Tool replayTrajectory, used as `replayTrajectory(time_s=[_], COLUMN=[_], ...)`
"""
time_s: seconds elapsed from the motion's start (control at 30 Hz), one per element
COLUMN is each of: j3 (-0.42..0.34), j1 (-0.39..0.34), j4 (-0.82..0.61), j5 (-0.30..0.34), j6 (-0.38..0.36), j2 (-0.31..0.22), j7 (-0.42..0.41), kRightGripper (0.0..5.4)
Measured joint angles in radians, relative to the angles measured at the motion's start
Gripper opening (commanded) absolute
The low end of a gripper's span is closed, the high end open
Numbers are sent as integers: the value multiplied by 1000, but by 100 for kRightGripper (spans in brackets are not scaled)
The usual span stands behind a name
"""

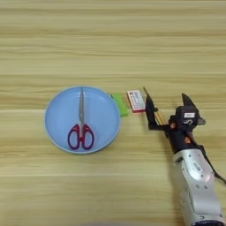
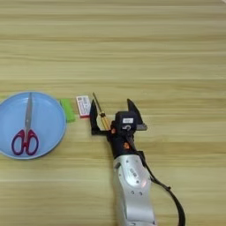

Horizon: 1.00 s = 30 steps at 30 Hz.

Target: Move the objects on the table

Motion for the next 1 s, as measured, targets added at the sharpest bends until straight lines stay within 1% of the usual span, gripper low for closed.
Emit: replayTrajectory(time_s=[0.6, 1.0], j3=[-1, -5], j1=[0, 17], j4=[7, 15], j5=[-5, -13], j6=[1, 66], j2=[-2, -11], j7=[-1, -11], kRightGripper=[540, 540])
